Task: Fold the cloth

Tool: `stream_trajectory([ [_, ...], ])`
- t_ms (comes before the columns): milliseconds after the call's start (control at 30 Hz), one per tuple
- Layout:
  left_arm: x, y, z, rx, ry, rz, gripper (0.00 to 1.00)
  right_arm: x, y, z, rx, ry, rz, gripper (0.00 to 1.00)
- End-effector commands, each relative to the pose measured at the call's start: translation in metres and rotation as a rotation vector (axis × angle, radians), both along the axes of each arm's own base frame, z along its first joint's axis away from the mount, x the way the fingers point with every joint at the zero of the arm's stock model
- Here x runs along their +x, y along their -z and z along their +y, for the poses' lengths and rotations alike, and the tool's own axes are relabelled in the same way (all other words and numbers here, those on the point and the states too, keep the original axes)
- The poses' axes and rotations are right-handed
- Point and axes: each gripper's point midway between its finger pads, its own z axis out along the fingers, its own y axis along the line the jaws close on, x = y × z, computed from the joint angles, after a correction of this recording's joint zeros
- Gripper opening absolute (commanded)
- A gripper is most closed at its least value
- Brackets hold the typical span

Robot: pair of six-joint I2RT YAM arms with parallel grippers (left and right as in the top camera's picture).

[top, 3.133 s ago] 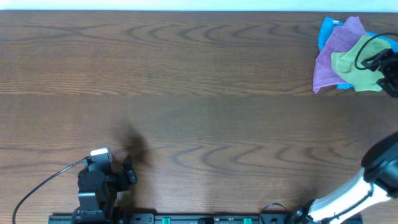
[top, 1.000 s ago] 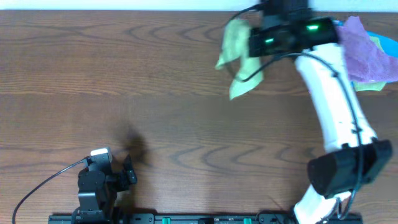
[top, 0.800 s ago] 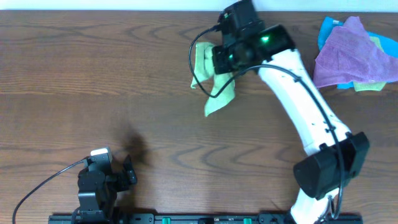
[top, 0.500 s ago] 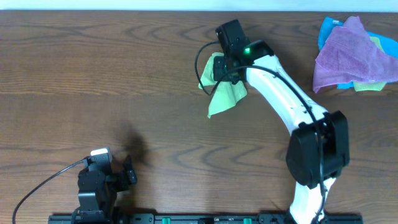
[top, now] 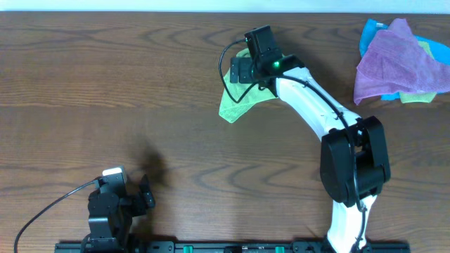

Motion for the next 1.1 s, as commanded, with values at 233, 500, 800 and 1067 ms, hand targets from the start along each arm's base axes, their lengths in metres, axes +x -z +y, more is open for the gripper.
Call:
stream_trajectory([
  [233, -0.007, 0.019, 0.0, 0.023, 0.016, 0.065, 0.95, -0.062, 0.033, -0.037, 0.118, 0.143, 0.288, 0.99],
  [500, -0.007, 0.019, 0.0, 0.023, 0.016, 0.065, 0.95, -0.027, 0.03, -0.023, 0.66, 0.054, 0.172, 0.99],
  [800, -0.007, 0.019, 0.0, 0.023, 0.016, 0.065, 0.95, -0.037, 0.024, -0.03, 0.944, 0.286, 0.365, 0.99],
  [1067, -0.007, 0.019, 0.0, 0.023, 0.016, 0.065, 0.95, -0.049, 0.057, -0.055, 0.802, 0.441, 0.4, 0.96],
])
